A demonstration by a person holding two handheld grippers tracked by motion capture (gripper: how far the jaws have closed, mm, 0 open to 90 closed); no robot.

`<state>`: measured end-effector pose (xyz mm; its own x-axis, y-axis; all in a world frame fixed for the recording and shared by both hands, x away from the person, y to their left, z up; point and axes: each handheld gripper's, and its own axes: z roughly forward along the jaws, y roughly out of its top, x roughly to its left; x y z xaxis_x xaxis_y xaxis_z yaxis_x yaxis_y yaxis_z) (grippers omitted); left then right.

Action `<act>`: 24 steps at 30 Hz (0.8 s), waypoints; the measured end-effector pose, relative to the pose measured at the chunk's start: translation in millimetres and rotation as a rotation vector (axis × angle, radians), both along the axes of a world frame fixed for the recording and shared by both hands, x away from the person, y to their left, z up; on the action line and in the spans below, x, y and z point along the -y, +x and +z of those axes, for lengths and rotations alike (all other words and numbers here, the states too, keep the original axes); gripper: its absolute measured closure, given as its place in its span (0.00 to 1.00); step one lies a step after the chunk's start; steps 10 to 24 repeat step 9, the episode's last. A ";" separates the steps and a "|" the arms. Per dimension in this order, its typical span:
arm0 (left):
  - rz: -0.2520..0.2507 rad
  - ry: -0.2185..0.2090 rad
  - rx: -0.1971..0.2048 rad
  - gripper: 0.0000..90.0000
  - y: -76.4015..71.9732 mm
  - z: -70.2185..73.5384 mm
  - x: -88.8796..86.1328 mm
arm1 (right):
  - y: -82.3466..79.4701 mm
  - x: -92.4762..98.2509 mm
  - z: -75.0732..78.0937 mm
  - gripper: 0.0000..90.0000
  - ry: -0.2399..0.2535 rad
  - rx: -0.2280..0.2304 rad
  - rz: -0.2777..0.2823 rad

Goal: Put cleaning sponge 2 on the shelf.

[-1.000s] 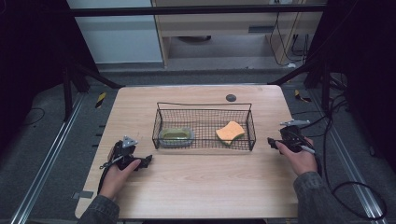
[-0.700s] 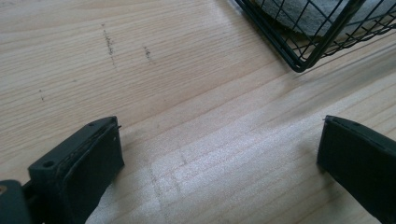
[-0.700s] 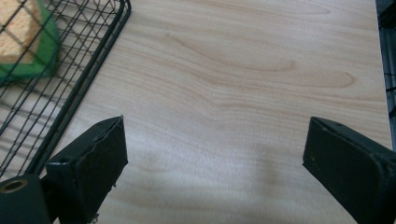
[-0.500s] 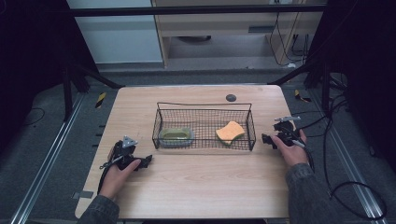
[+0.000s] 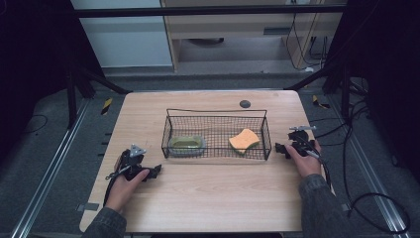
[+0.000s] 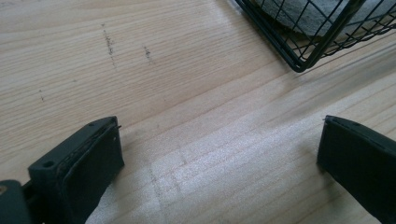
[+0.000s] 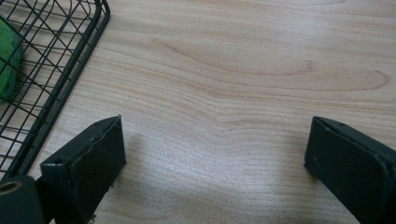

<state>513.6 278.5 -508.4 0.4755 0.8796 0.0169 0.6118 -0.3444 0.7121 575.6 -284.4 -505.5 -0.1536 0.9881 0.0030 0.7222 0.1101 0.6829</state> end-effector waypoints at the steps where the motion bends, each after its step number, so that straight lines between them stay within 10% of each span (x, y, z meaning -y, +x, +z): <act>1: 0.000 0.000 0.000 0.00 0.0 0.0 0.0 | -0.4 -0.2 -0.5 0.06 0.002 0.006 -0.005; 24: -0.001 0.001 0.000 0.00 0.0 0.0 -0.1 | -5.4 -3.1 -6.0 0.02 0.006 0.060 -0.042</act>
